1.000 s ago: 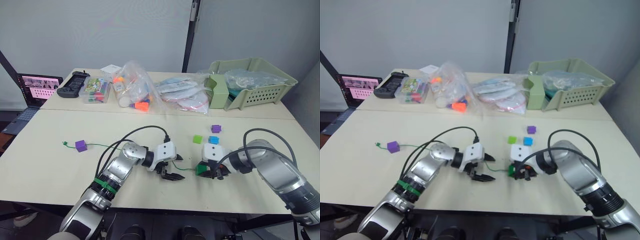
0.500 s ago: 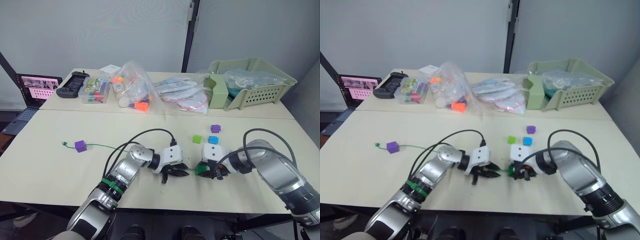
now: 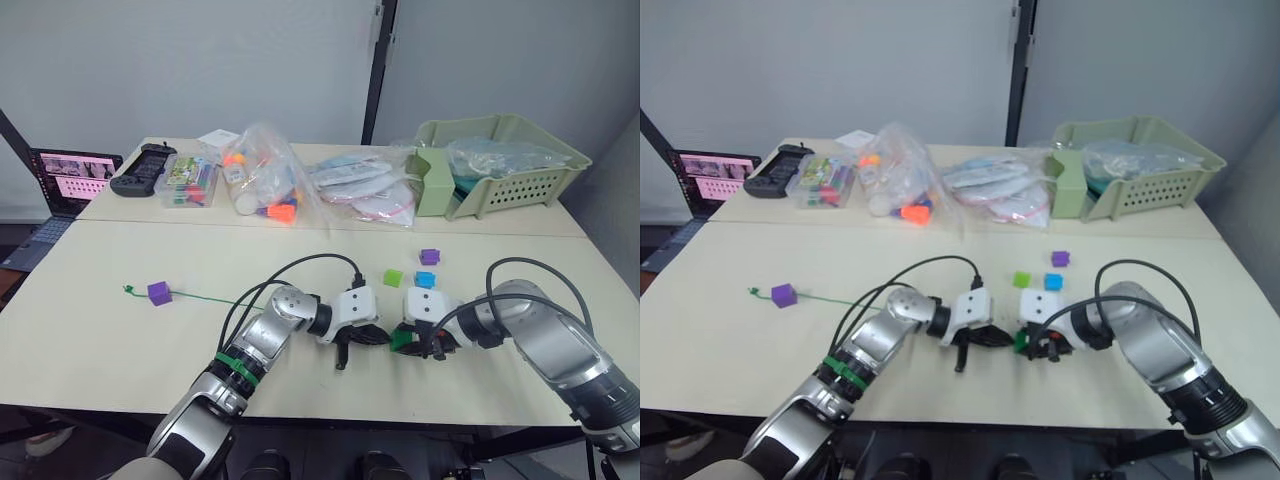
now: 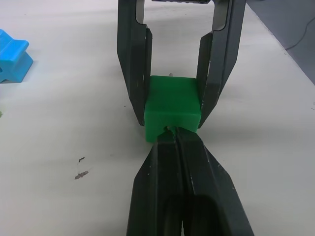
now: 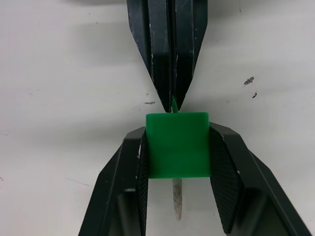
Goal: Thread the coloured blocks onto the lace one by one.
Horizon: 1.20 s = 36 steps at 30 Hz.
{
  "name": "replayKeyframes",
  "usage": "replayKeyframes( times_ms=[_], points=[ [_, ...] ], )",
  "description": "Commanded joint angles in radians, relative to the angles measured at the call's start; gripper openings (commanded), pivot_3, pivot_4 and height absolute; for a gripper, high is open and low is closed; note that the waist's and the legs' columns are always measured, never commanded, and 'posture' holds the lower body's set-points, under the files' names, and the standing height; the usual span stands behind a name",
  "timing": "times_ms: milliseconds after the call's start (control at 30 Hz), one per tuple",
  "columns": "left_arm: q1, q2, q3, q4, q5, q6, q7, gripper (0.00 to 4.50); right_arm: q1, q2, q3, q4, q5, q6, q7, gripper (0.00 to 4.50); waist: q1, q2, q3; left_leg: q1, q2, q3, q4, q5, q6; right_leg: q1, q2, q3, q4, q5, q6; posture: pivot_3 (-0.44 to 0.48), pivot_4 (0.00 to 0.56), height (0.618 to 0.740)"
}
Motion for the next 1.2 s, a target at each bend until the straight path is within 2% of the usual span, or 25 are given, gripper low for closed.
replayKeyframes(
  times_ms=[33, 133, 333, 600, 733, 800, 1000, 1033, 1200],
  points=[
    [-0.016, -0.012, 0.005, -0.017, -0.006, -0.005, 0.010, 0.00, 0.006, 0.001, -0.008, -0.027, 0.013, 0.005, -0.002, 1.17, 0.000, 0.000, 0.000, 0.000, 0.000, 0.000, 0.000, 0.000, 0.000, 0.000, 0.000, 0.000, 0.000, 0.000, 0.000, 0.000, 0.150, 0.737],
    [-0.012, -0.016, 0.009, -0.019, -0.010, 0.009, 0.016, 0.00, 0.009, 0.000, -0.008, -0.021, 0.011, -0.002, -0.002, 1.17, 0.000, 0.000, 0.000, 0.000, 0.000, 0.000, 0.000, 0.000, 0.000, 0.000, 0.000, 0.000, 0.000, 0.000, 0.000, 0.000, 0.150, 0.737],
    [-0.013, -0.011, 0.026, -0.033, -0.026, 0.030, 0.015, 1.85, 0.007, 0.000, -0.007, -0.015, 0.008, -0.006, -0.002, 1.17, 0.000, 0.000, 0.000, 0.000, 0.000, 0.000, 0.000, 0.000, 0.000, 0.000, 0.000, 0.000, 0.000, 0.000, 0.000, 0.000, 0.150, 0.737],
    [0.000, 0.073, 0.065, -0.087, -0.053, 0.050, -0.007, 4.44, 0.003, 0.001, -0.005, -0.014, 0.003, -0.004, -0.007, 1.17, 0.000, 0.000, 0.000, 0.000, 0.000, 0.000, 0.000, 0.000, 0.000, 0.000, 0.000, 0.000, 0.000, 0.000, 0.000, 0.000, 0.150, 0.737],
    [0.018, 0.093, 0.076, -0.122, -0.072, 0.062, -0.016, 4.50, 0.003, 0.003, -0.006, -0.012, 0.001, -0.008, -0.010, 1.17, 0.000, 0.000, 0.000, 0.000, 0.000, 0.000, 0.000, 0.000, 0.000, 0.000, 0.000, 0.000, 0.000, 0.000, 0.000, 0.000, 0.150, 0.737],
    [0.023, 0.098, 0.076, -0.130, -0.077, 0.061, -0.016, 4.50, -0.004, 0.005, -0.008, -0.009, 0.001, -0.007, -0.011, 2.21, 0.000, 0.000, 0.000, 0.000, 0.000, 0.000, 0.000, 0.000, 0.000, 0.000, 0.000, 0.000, 0.000, 0.000, 0.000, 0.000, 0.150, 0.737],
    [0.017, 0.095, 0.064, -0.132, -0.073, 0.030, -0.026, 4.50, -0.018, -0.025, -0.054, -0.038, 0.039, 0.025, 0.016, 4.27, 0.002, 0.000, 0.000, 0.000, 0.000, 0.000, 0.000, 0.000, 0.000, 0.000, 0.000, 0.000, 0.000, 0.000, 0.000, 0.000, 0.150, 0.737],
    [0.016, 0.094, 0.060, -0.132, -0.071, 0.024, -0.029, 4.50, -0.018, -0.028, -0.066, -0.043, 0.046, 0.032, 0.015, 4.47, 0.002, 0.000, 0.000, 0.000, 0.000, 0.000, 0.000, 0.000, 0.000, 0.000, 0.000, 0.000, 0.000, 0.000, 0.000, 0.000, 0.150, 0.737],
    [0.007, 0.076, 0.053, -0.122, -0.072, 0.011, -0.032, 4.50, 0.025, -0.093, -0.171, -0.121, 0.103, 0.096, 0.008, 4.47, 0.004, 0.000, 0.000, 0.000, 0.000, 0.000, 0.000, 0.000, 0.000, 0.000, 0.000, 0.000, 0.000, 0.000, 0.000, 0.000, 0.150, 0.737]
  ],
)
